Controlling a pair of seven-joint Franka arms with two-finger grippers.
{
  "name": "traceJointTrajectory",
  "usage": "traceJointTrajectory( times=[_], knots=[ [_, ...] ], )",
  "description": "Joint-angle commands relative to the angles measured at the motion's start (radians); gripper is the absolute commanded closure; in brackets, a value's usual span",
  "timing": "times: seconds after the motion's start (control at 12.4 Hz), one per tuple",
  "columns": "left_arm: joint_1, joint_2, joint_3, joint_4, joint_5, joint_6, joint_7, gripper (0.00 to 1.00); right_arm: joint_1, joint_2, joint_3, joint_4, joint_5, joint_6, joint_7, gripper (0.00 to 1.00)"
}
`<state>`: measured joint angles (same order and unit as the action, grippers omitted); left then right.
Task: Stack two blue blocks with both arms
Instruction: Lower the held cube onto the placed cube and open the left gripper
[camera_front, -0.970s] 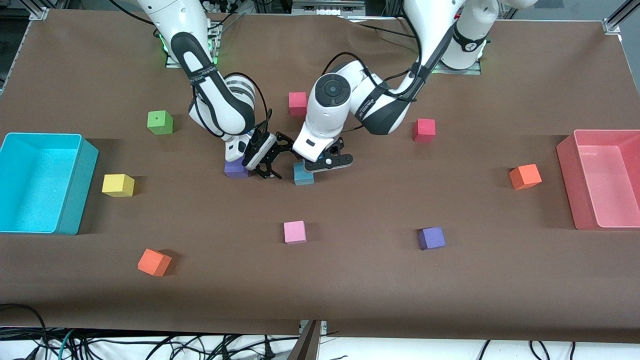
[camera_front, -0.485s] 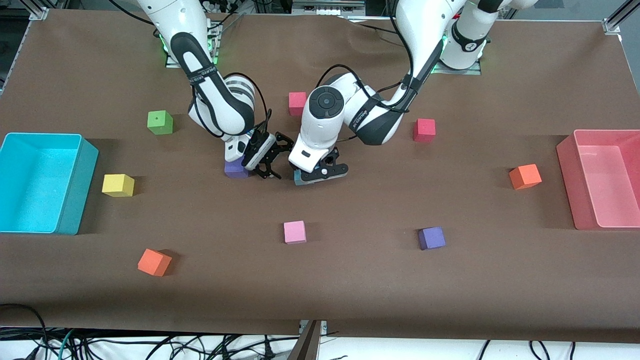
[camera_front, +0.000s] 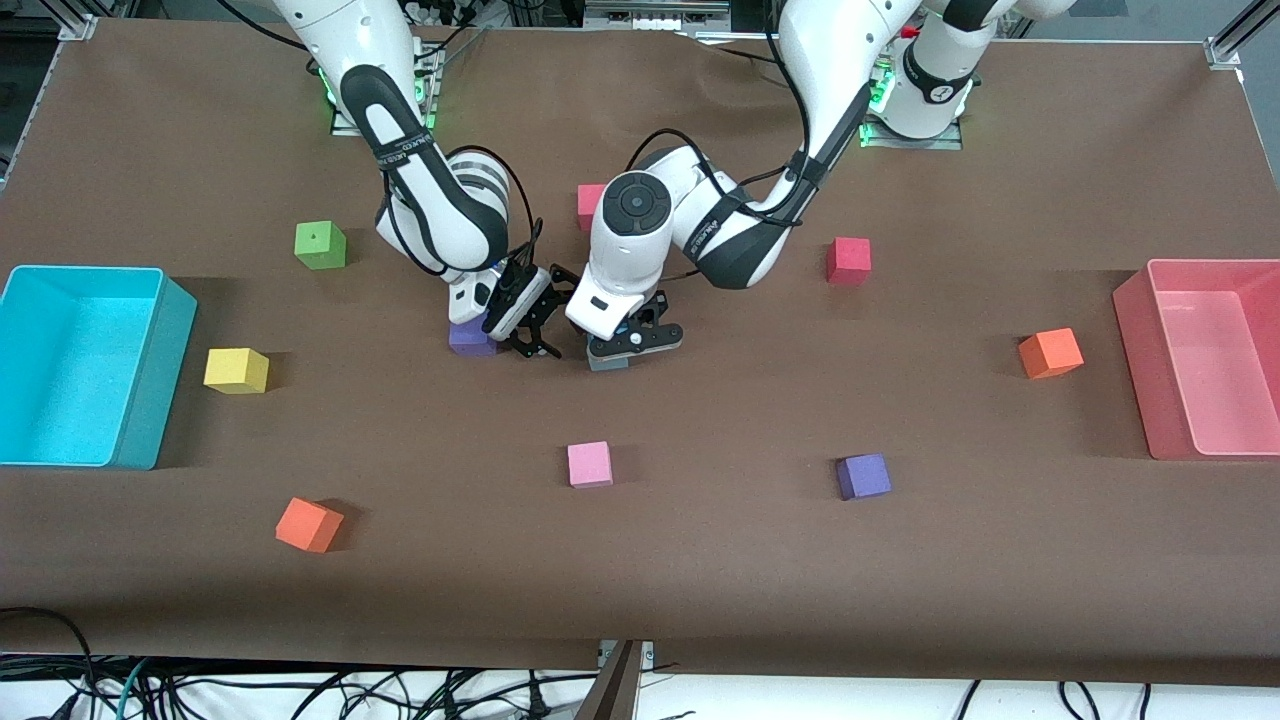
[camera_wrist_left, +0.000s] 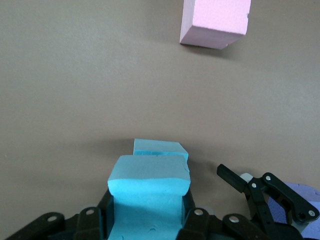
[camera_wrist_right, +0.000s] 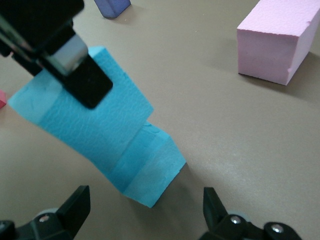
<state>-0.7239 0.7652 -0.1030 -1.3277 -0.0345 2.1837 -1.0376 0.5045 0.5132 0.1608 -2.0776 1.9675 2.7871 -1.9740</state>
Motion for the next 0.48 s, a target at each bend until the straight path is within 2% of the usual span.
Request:
traceJointTrajectory(
  times=[0.0,0.08,0.16,0.24,0.32,0.4],
  knots=[
    [-0.019,0.022,0.019,0.038,-0.007,-0.022,-0.009,1.0,-0.003,-0.016,0.0,-0.015,0.021,-0.008,-0.026,0.0],
    [-0.02,0.025,0.019,0.038,-0.007,-0.021,-0.01,1.0,-0.003,-0.012,0.002,-0.013,0.021,-0.008,-0.026,0.0],
    [-0.02,0.032,0.019,0.038,-0.007,-0.021,-0.012,0.9,-0.001,-0.012,0.002,-0.013,0.021,-0.008,-0.028,0.0],
    [-0.02,0.039,0.017,0.038,-0.008,-0.022,-0.013,0.73,-0.001,-0.012,0.002,-0.013,0.021,-0.008,-0.028,0.0],
    [-0.02,0.045,0.017,0.041,-0.01,-0.021,-0.013,0.63,0.0,-0.012,0.002,-0.013,0.021,-0.008,-0.026,0.0],
    [-0.02,0.048,0.017,0.044,-0.012,-0.021,-0.018,0.59,0.002,-0.012,0.002,-0.013,0.021,-0.008,-0.026,0.0]
  ],
)
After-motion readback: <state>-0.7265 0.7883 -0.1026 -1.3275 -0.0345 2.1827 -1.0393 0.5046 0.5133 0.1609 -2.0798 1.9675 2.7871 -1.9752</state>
